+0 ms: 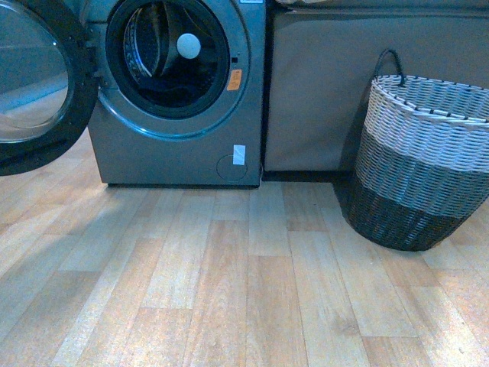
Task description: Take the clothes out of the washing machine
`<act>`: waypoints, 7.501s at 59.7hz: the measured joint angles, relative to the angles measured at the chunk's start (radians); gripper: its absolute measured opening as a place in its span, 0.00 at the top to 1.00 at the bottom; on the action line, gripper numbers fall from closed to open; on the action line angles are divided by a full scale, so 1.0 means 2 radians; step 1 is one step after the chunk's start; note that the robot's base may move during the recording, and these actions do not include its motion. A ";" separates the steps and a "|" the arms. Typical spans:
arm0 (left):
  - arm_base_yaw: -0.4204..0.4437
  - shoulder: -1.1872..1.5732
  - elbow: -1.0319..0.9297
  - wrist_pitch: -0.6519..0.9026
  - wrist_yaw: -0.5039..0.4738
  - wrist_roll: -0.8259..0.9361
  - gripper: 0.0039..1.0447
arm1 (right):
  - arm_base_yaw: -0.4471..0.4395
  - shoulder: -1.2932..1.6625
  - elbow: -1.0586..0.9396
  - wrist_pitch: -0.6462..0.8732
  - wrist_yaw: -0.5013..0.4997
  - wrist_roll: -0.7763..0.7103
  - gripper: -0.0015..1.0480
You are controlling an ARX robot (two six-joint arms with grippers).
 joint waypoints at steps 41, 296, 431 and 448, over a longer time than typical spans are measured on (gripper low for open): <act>0.000 0.000 0.000 0.000 0.000 0.000 0.06 | 0.000 0.000 0.000 0.000 0.000 0.000 0.07; -0.092 1.082 0.674 0.132 0.039 0.037 0.06 | 0.000 0.000 0.000 0.000 0.000 0.000 0.07; -0.073 0.756 0.385 0.141 0.167 0.063 0.97 | 0.000 0.000 0.000 0.000 0.000 0.000 0.07; -0.045 0.620 0.369 0.119 0.219 0.038 0.97 | 0.000 0.000 0.000 0.000 0.000 0.000 0.07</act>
